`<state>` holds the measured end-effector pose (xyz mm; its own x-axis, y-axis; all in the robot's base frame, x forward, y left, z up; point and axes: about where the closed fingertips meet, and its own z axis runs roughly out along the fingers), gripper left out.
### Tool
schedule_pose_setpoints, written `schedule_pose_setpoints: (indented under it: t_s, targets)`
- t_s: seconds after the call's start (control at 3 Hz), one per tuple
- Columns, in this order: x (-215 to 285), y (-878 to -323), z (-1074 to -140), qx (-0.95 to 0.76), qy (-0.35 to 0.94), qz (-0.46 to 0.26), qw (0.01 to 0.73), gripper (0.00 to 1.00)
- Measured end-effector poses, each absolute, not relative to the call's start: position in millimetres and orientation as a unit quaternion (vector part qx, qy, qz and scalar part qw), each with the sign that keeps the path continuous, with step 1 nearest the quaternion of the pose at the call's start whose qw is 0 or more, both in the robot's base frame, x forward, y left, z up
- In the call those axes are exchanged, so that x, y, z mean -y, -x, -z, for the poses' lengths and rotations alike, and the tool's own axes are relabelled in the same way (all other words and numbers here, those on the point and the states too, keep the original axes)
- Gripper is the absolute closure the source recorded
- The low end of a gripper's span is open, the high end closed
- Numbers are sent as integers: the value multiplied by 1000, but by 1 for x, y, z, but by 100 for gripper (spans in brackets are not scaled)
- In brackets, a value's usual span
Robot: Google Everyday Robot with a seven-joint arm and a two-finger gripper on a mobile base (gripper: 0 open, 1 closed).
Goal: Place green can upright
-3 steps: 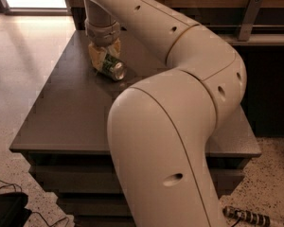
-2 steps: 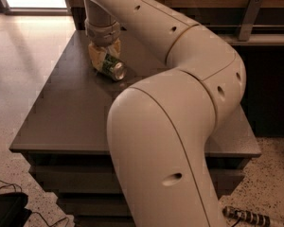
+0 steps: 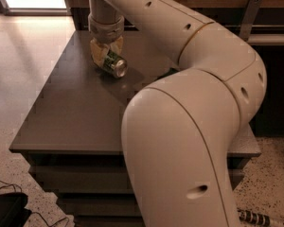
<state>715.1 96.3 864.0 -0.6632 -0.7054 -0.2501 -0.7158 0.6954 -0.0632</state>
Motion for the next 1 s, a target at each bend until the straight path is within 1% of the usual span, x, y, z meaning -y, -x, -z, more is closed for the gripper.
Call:
schedule_pose_setpoints:
  t_s: [0.67,1.0]
  targets:
    - [-82,-723,-899,-891,398,-68,209,100]
    - [-80,-732,-908,-867,410,-118,257,100]
